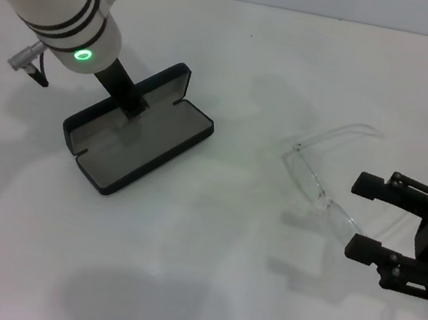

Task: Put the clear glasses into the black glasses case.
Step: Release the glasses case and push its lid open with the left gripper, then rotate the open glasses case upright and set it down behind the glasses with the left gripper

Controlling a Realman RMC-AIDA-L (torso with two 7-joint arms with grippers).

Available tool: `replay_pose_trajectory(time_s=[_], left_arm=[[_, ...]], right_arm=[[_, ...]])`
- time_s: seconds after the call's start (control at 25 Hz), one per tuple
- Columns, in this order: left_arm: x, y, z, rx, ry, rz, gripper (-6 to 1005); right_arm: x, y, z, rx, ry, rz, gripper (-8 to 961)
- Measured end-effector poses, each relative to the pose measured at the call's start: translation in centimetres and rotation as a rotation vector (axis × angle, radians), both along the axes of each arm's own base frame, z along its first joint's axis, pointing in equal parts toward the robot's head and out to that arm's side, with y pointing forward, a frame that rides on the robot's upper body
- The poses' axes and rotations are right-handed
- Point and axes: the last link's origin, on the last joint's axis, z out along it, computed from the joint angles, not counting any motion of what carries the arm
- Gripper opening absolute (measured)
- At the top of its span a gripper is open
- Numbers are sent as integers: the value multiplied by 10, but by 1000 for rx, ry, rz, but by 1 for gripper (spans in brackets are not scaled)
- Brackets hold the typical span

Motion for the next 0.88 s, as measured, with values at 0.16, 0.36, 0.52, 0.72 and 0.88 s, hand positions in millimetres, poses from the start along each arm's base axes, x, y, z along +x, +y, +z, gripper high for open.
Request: replay_pose_trajectory(time_s=[0.16,0.36,0.52,0.72,0.88], left_arm=[[3,-2,0,-11,4,-30,236],[13,-9,0,-35,3,-133,211],[22,-16,-2,-56,3,-251,211],[29,-24,-10,-134,-4,-394,211],[26,-32,-15,-241,13,-508,212]], right_arm=[[1,0,-1,2,2,1,747],[1,-1,1,18,8,0,748],[2,-1,1,27,9,0,748],[3,-2,-2,27,17,-2,748],[3,-3,-1,36,23,-4,748]])
